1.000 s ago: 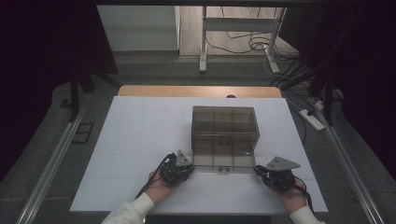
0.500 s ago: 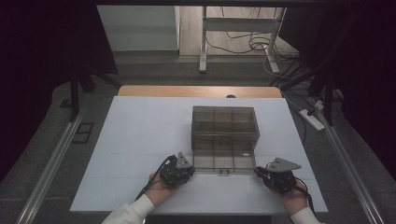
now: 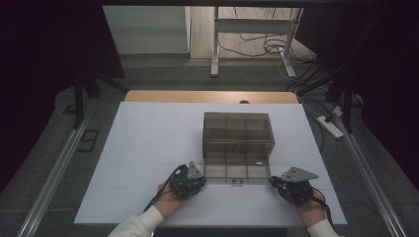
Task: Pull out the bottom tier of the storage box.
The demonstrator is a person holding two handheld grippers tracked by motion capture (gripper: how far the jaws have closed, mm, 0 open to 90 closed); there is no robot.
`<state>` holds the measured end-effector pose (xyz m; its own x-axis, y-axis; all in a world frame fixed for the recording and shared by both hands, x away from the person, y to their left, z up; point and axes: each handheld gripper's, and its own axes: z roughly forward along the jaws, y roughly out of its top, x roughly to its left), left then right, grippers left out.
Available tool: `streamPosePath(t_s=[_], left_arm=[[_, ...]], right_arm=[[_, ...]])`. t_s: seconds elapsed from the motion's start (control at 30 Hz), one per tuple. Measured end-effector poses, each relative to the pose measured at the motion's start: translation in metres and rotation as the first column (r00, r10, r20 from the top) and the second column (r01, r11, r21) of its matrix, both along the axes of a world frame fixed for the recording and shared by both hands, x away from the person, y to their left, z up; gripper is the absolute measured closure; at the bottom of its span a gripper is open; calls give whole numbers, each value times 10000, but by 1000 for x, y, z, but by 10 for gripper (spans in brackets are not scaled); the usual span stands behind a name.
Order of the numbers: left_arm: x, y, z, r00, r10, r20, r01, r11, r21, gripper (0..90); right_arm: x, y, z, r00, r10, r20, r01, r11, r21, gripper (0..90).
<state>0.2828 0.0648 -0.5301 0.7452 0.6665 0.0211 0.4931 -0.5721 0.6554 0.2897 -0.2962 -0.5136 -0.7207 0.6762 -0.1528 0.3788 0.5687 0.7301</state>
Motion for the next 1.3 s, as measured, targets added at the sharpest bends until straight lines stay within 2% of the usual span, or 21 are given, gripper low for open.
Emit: streamPosePath(t_s=[0.07, 0.13, 0.23, 0.3, 0.37, 0.47, 0.63, 0.8, 1.3], left_arm=[[-1, -1, 1, 9999, -62, 144, 63, 10000, -37, 728], [-2, 0, 2, 9994, -63, 339, 64, 10000, -27, 597], [-2, 2, 3, 9997, -115, 232, 120, 9997, -223, 428], [-2, 5, 4, 9998, -52, 195, 57, 9996, -292, 362], [-4, 8, 7, 9998, -87, 179, 94, 9990, -438, 322], [-7, 12, 10, 9996, -158, 223, 173, 9975, -692, 308], [-14, 23, 15, 9994, -181, 305, 204, 9968, -769, 288], [-18, 36, 17, 9995, 27, 319, 3, 9957, -924, 285], [-29, 73, 19, 9972, 650, 358, -611, 9928, -1028, 273]], right_arm=[[0, 0, 1, 10000, 21, -25, -21, 10000, 49, 753], [-1, 0, 3, 10000, -43, 19, 43, 9997, 252, 665], [-2, 0, 5, 9999, -102, 105, 97, 9989, 462, 556], [-2, -1, 6, 9999, -64, 103, 59, 9984, 560, 486], [-2, -2, 6, 9998, 15, 179, -27, 9979, 641, 453], [-3, -3, 7, 9995, 170, 259, -188, 9971, 735, 424], [-3, -5, 8, 9989, 346, 304, -370, 9961, 804, 393], [-2, -7, 8, 9990, 301, 335, -329, 9957, 864, 387], [-2, -17, 14, 9987, 63, 501, -115, 9946, 1032, 365]])
